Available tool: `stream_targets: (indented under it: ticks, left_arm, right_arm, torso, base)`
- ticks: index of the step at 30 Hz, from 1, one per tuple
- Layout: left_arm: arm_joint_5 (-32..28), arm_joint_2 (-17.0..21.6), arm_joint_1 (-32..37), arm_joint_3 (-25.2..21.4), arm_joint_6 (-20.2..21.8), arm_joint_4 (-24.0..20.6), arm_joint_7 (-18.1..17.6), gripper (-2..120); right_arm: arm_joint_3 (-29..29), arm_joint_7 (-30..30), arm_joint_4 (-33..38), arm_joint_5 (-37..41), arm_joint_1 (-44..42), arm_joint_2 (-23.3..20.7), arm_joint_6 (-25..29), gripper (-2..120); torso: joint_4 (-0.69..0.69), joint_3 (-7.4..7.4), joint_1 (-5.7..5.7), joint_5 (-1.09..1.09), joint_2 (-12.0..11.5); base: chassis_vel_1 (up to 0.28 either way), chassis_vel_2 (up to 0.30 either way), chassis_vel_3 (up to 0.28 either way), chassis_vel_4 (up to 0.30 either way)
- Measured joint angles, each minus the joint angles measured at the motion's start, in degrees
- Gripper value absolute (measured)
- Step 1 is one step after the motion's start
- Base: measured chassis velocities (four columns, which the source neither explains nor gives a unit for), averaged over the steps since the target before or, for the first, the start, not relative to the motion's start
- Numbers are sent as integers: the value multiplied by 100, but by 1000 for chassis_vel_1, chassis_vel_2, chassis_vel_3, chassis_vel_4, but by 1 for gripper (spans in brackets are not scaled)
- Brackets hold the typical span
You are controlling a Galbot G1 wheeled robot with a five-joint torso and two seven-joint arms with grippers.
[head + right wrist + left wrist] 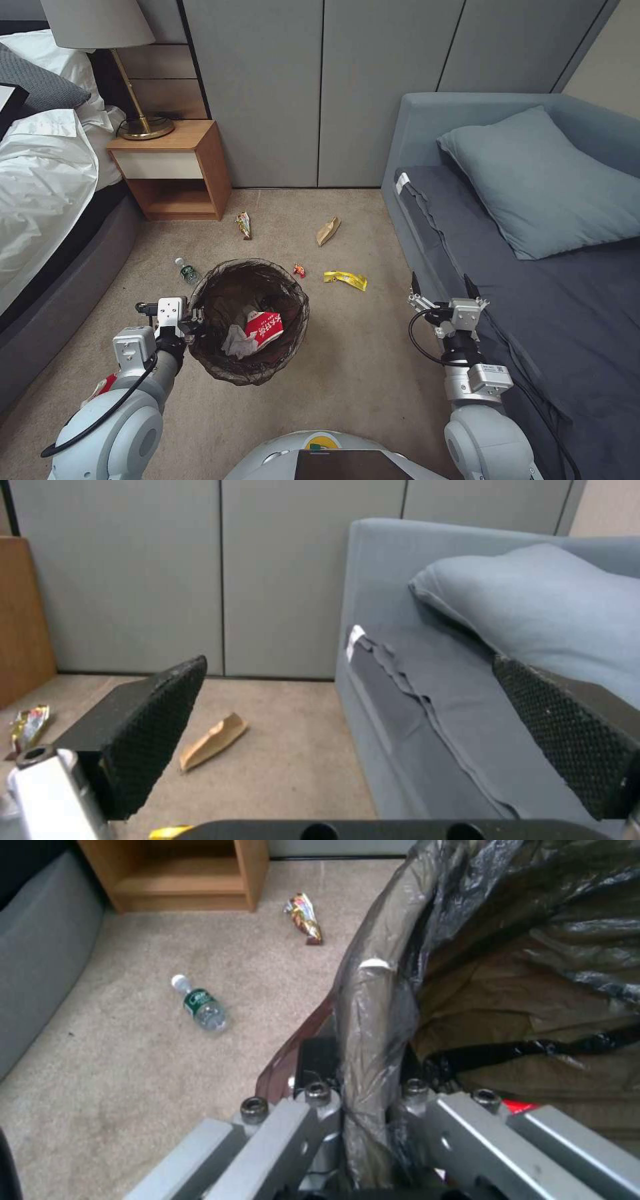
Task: Pick up the trash bin, then pick up the garbage from the floor and place it into the trash bin.
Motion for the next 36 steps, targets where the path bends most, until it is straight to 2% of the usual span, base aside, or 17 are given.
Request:
stream_targets:
  ticks: [36]
  left_arm:
    - [-30, -113, 110, -183, 0, 0, -14, 2]
  right_arm:
    - [-83, 0, -48, 6, 42, -32, -1, 100]
  torso:
    - [1, 0, 0, 0, 0]
  base:
    - [-95, 98, 99, -95]
